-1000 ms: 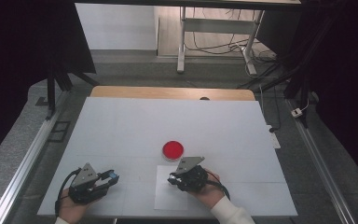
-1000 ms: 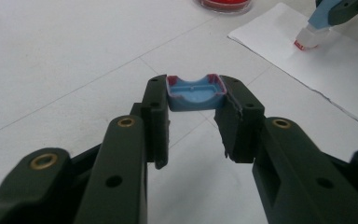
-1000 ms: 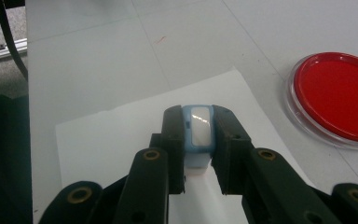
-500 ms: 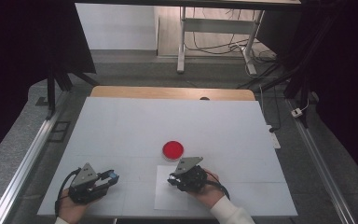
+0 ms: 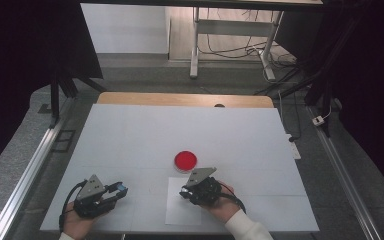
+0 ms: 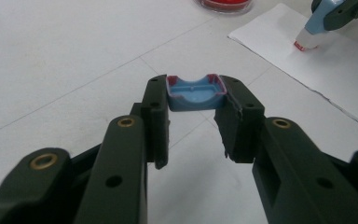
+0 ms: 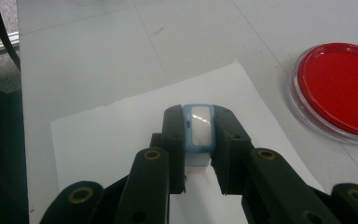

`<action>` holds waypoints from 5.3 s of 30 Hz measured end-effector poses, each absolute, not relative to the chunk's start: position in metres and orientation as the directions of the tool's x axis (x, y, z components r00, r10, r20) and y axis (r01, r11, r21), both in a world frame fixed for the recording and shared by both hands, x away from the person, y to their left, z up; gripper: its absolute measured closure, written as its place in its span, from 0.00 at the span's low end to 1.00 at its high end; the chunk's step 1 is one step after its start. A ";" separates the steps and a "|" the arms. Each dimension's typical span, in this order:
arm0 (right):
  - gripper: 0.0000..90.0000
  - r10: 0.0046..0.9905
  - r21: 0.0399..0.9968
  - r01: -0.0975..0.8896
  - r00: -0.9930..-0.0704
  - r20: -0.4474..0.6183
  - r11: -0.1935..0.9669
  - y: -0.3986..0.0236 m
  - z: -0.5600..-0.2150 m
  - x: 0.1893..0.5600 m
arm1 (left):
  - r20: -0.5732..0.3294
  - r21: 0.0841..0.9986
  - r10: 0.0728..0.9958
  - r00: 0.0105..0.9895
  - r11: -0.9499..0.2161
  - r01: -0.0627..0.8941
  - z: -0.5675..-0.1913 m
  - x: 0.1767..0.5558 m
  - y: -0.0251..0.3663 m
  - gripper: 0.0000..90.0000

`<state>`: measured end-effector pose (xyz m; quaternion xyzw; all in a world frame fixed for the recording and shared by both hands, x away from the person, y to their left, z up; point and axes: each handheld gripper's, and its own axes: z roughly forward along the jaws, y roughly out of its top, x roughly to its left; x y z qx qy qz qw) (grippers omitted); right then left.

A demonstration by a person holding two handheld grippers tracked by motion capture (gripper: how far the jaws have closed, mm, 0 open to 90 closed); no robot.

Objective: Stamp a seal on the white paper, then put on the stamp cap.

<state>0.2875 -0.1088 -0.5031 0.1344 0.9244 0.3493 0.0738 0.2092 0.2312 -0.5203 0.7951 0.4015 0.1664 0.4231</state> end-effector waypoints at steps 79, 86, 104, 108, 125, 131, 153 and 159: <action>0.83 0.318 0.719 0.199 -0.948 -0.032 0.665 -0.114 -0.497 0.284 | -0.068 0.809 0.793 0.606 -0.312 0.498 -0.520 0.208 0.233 0.72; 0.83 0.335 0.756 0.206 -0.942 -0.019 0.622 -0.119 -0.490 0.282 | -0.066 0.811 0.791 0.608 -0.313 0.495 -0.519 0.207 0.232 0.72; 0.83 0.408 0.813 0.256 -0.912 0.024 0.523 -0.138 -0.480 0.281 | -0.067 0.813 0.788 0.612 -0.313 0.492 -0.519 0.207 0.232 0.72; 0.83 0.434 0.828 0.266 -0.900 0.030 0.493 -0.146 -0.478 0.281 | -0.068 0.812 0.789 0.611 -0.312 0.493 -0.519 0.206 0.232 0.72; 0.83 0.560 0.893 0.295 -0.826 0.060 0.339 -0.191 -0.457 0.286 | -0.065 0.811 0.793 0.606 -0.312 0.495 -0.519 0.206 0.231 0.72; 0.83 0.575 0.899 0.308 -0.814 0.080 0.311 -0.200 -0.455 0.288 | -0.065 0.810 0.795 0.603 -0.311 0.497 -0.520 0.207 0.231 0.72; 0.83 0.572 0.901 0.306 -0.816 0.082 0.308 -0.199 -0.457 0.289 | -0.060 0.813 0.793 0.606 -0.313 0.491 -0.519 0.209 0.227 0.72; 0.83 0.569 0.901 0.304 -0.818 0.081 0.310 -0.198 -0.457 0.288 | -0.055 0.816 0.790 0.611 -0.317 0.483 -0.518 0.210 0.222 0.72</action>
